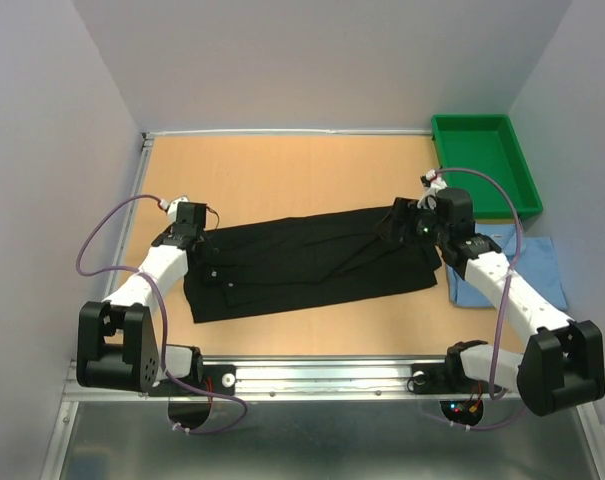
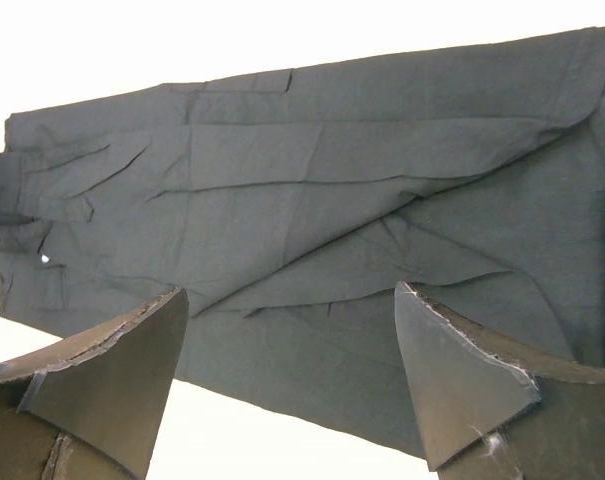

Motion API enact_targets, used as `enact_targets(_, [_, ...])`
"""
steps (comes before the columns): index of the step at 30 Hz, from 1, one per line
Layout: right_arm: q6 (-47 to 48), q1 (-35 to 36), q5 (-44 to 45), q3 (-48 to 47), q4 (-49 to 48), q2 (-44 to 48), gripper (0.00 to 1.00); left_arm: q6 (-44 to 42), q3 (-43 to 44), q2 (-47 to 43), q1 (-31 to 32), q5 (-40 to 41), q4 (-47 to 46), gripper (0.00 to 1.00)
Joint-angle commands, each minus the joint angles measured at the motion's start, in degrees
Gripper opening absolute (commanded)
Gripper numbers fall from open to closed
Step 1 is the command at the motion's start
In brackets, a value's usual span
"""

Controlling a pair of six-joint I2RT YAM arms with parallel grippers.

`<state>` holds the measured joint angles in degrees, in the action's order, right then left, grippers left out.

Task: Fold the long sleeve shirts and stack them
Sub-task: Fold the shirt

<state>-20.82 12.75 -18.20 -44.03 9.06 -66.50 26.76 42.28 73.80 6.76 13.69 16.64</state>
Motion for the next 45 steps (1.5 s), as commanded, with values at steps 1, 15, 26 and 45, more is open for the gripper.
enact_targets(1, [-0.3,-0.1,-3.8,0.5,-0.2,-1.0,0.88,-0.9,2.7,0.1,0.4,4.0,-0.3,0.28])
enact_targets(15, [-10.2,15.4,-9.9,-6.2,-13.5,-15.0,0.88,9.2,4.2,-9.3,10.0,-6.0,-0.4,0.72])
enact_targets(26, [-25.3,21.7,-14.8,-0.2,-45.7,-30.4,0.89,18.7,-8.4,0.2,12.9,-8.1,-16.2,0.72])
enact_targets(45, [-26.1,9.6,-16.8,12.3,-57.3,-38.7,0.89,20.4,-12.9,4.7,10.2,-9.6,-16.7,0.73])
